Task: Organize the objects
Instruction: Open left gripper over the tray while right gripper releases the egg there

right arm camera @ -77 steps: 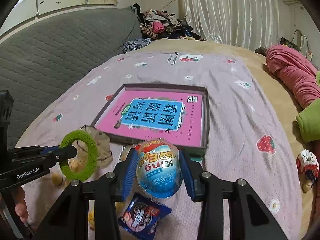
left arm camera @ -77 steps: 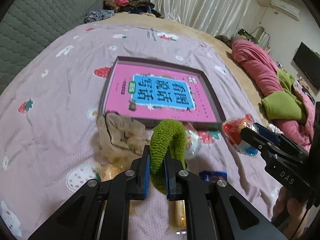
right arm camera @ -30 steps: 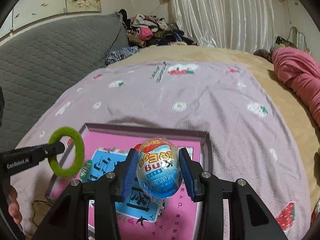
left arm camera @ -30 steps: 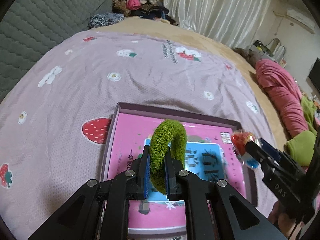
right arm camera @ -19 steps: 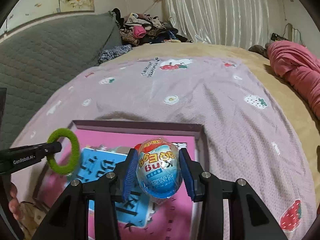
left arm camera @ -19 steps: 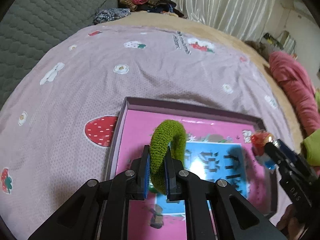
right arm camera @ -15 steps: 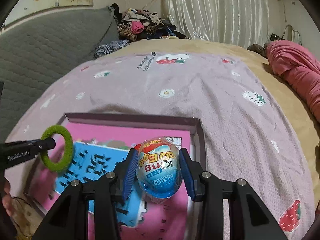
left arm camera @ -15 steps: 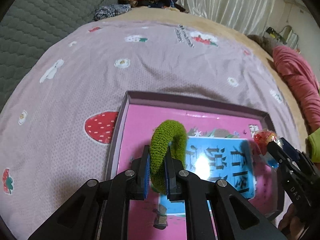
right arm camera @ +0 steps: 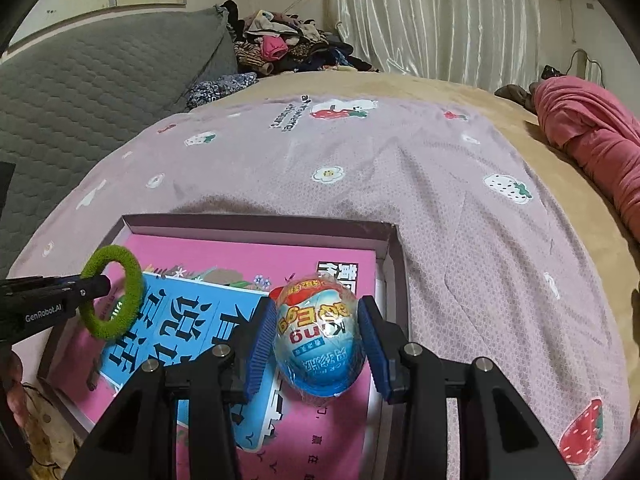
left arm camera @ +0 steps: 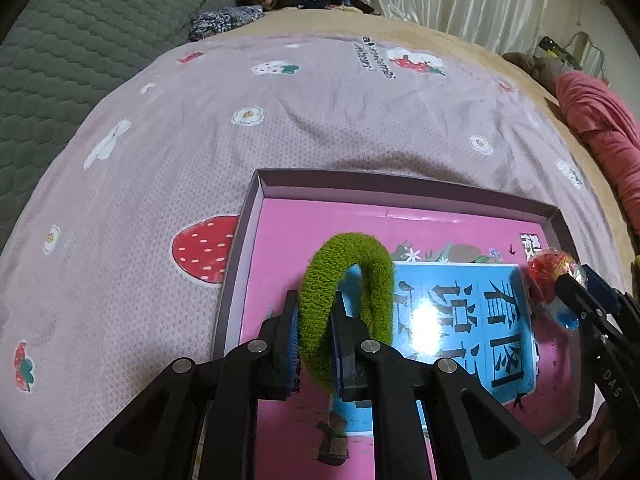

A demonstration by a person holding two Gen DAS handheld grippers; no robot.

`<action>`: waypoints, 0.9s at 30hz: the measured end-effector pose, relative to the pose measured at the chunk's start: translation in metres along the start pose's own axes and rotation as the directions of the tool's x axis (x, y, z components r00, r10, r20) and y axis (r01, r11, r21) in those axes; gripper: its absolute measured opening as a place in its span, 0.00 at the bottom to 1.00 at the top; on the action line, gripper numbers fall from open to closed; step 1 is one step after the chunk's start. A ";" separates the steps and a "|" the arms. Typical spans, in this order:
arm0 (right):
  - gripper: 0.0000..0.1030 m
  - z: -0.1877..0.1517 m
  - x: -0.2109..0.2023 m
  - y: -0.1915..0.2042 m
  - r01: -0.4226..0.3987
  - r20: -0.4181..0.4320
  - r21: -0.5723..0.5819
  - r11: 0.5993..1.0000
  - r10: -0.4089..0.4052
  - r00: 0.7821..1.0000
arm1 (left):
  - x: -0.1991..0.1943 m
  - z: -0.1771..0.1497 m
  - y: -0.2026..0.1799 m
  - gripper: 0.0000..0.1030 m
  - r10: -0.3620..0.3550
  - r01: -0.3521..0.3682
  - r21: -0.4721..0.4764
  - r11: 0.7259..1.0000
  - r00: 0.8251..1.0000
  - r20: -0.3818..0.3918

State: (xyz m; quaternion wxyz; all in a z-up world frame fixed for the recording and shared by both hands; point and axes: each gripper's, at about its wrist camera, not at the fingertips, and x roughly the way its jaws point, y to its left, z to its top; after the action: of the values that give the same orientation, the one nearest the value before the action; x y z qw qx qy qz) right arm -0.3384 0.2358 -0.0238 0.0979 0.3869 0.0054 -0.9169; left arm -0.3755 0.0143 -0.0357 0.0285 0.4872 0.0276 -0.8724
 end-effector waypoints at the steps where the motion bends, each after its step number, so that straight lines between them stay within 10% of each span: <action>1: 0.42 0.000 0.000 0.000 0.000 0.002 0.001 1.000 0.000 1.000 | 0.000 -0.001 0.000 0.16 0.002 -0.002 0.001 1.000 1.000 -0.002; 17: 0.54 0.000 -0.003 -0.004 -0.023 0.017 0.024 0.999 0.023 1.000 | 0.001 -0.005 0.006 0.60 0.048 -0.048 0.009 0.999 0.999 0.011; 27: 0.56 0.002 -0.009 -0.005 -0.040 0.041 0.031 0.999 0.039 0.998 | -0.005 -0.004 -0.001 0.71 0.073 -0.073 0.033 0.997 0.997 0.020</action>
State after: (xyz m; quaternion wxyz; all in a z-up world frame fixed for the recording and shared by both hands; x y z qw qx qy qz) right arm -0.3347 0.2416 -0.0158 0.1099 0.3698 -0.0191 -0.9224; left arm -0.3696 0.0158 -0.0334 0.0524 0.4799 -0.0051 -0.8758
